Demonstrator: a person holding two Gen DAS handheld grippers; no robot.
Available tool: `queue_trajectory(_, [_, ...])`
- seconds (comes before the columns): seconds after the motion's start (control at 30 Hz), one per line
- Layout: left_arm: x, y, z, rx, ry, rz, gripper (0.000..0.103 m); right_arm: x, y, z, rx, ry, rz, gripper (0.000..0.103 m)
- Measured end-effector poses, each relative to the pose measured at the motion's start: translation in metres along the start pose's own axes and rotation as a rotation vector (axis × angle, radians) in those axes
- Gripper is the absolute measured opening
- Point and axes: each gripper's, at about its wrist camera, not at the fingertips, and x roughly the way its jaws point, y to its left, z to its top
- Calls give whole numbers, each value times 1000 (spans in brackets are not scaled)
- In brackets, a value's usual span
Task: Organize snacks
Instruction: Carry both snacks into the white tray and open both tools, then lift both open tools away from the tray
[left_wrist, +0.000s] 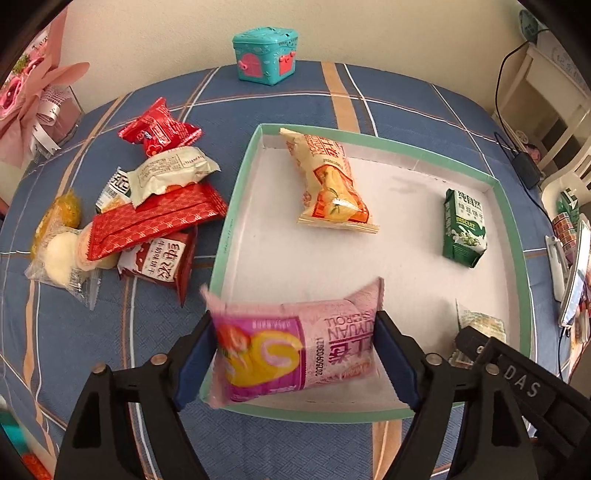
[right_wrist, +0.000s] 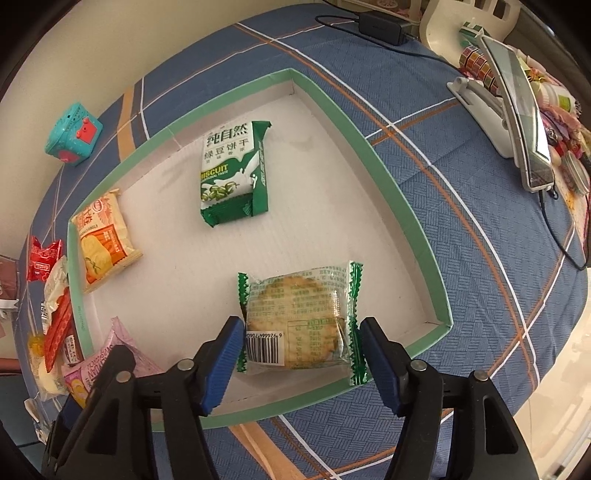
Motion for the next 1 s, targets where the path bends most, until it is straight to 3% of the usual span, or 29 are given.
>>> queue_trajectory(0.2, [-14, 6, 6, -28, -35, -20, 89, -9, 1, 4, 0, -22, 2, 74])
queue_trajectory(0.67, [-30, 41, 12, -141, -47, 19, 89, -40, 10, -1, -26, -77, 11, 80])
queue_trajectory(1.0, [-26, 53, 11, -186, -20, 36, 89, -28, 23, -7, -78, -63, 13, 82])
